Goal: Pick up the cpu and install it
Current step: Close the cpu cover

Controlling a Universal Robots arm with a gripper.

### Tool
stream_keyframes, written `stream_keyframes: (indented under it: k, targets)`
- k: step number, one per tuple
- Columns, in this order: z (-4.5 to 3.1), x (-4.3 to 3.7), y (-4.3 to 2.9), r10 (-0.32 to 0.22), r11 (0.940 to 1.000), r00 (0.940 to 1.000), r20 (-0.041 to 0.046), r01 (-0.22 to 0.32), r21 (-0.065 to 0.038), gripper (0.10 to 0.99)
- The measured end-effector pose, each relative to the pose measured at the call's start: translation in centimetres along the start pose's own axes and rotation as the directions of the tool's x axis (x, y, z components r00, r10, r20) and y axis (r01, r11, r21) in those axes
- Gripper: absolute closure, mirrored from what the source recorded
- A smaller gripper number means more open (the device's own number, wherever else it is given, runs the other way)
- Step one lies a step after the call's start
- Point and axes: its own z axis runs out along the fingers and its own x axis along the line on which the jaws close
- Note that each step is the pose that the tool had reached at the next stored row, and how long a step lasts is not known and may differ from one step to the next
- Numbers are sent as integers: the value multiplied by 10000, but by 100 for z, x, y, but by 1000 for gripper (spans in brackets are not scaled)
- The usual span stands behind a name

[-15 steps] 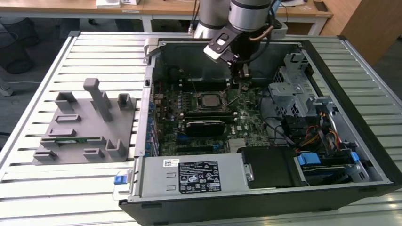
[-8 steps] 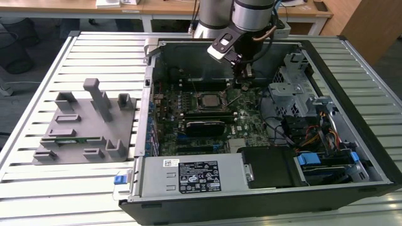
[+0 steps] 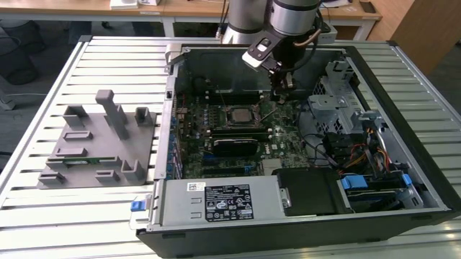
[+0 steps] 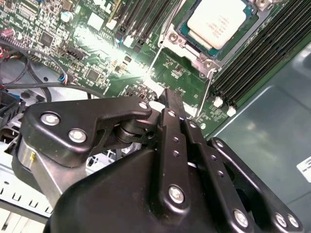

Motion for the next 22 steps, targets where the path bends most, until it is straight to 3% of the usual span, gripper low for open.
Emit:
stream_keyframes:
  k: [22]
  targets:
    - [55, 50, 188, 0, 10000, 10000, 0, 0, 0, 980]
